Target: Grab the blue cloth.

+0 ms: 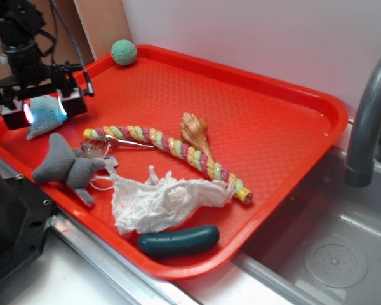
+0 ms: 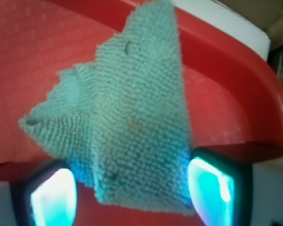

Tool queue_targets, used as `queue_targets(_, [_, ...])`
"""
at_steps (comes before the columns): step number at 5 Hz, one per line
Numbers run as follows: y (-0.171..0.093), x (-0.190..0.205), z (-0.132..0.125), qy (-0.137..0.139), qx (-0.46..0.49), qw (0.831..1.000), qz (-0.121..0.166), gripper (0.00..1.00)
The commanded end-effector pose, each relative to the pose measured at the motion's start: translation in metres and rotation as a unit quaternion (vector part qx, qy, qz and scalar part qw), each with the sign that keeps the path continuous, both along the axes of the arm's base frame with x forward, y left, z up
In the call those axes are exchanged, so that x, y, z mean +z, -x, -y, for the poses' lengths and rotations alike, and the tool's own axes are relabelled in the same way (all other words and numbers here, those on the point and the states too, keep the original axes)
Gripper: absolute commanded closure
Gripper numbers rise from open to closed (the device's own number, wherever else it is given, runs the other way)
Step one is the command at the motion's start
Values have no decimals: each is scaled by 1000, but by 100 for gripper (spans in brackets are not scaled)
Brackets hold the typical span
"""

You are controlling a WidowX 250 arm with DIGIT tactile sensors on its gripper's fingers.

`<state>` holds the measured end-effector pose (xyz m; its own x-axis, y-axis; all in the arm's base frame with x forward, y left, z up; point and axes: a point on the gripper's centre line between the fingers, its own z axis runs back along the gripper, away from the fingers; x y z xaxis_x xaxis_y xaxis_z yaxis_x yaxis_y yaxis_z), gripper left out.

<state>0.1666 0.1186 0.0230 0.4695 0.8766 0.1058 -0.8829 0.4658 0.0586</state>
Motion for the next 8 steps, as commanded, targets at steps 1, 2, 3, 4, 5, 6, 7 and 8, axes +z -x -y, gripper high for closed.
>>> queue_targets(1, [-1, -8, -16, -22, -9, 1000, -14, 0])
queue_targets(2, [-1, -3, -22, -18, -28, 999, -15, 100])
queue_targets(3, [3, 20, -28, 9, -49, 999, 18, 100])
queue_targets(4, [9, 57, -25, 55, -111, 992, 30, 100])
queue_targets(5, [10, 106, 3, 48, -201, 977, 53, 100])
queue_targets(6, [-1, 153, 32, 34, -297, 948, 104, 100])
queue_targets(7, [-17, 189, 39, 31, -334, 934, 125, 100])
queue_targets(8, [-35, 206, 38, 22, -336, 933, 128, 100])
